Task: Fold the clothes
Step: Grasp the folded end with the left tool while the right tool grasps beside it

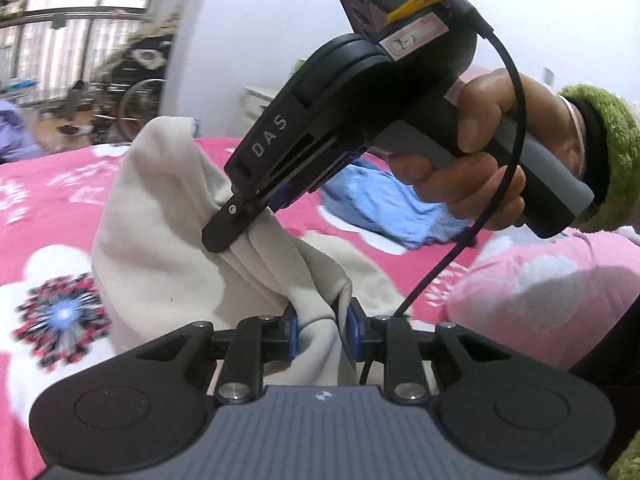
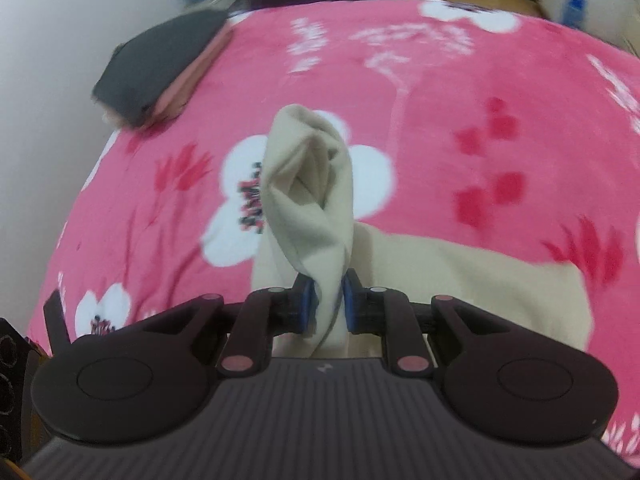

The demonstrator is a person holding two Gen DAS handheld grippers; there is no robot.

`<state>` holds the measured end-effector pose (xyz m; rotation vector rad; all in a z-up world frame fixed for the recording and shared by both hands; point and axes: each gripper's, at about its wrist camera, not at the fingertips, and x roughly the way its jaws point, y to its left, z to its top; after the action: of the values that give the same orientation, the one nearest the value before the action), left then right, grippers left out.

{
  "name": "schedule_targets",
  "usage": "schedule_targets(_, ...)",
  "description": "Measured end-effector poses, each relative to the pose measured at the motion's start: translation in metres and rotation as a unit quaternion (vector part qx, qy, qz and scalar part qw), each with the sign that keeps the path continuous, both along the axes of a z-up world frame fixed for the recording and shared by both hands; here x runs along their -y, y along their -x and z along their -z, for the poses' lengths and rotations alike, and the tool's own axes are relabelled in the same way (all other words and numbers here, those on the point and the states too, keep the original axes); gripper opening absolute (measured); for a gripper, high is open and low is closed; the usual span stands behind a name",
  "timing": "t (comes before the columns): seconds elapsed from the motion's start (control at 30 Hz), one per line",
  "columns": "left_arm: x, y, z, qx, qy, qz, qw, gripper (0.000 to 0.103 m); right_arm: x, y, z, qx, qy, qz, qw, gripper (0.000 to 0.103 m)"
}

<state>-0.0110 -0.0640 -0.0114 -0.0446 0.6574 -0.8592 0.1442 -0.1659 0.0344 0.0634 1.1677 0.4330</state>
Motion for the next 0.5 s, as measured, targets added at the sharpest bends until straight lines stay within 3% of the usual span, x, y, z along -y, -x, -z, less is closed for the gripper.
schedule_targets(0.3, 0.065, -0.021, 0.027, -0.025, -0.015, 0.073, 0.9969, 0.024, 0.089, 0.023, 0.027, -0.02, -0.025, 0.088, 0.996, 0.014)
schedule_targets(0.5, 0.094, -0.032, 0.041, -0.045, -0.017, 0.106, 0.9932, 0.024, 0.126, 0.032, 0.045, -0.04, -0.031, 0.126, 0.991, 0.014)
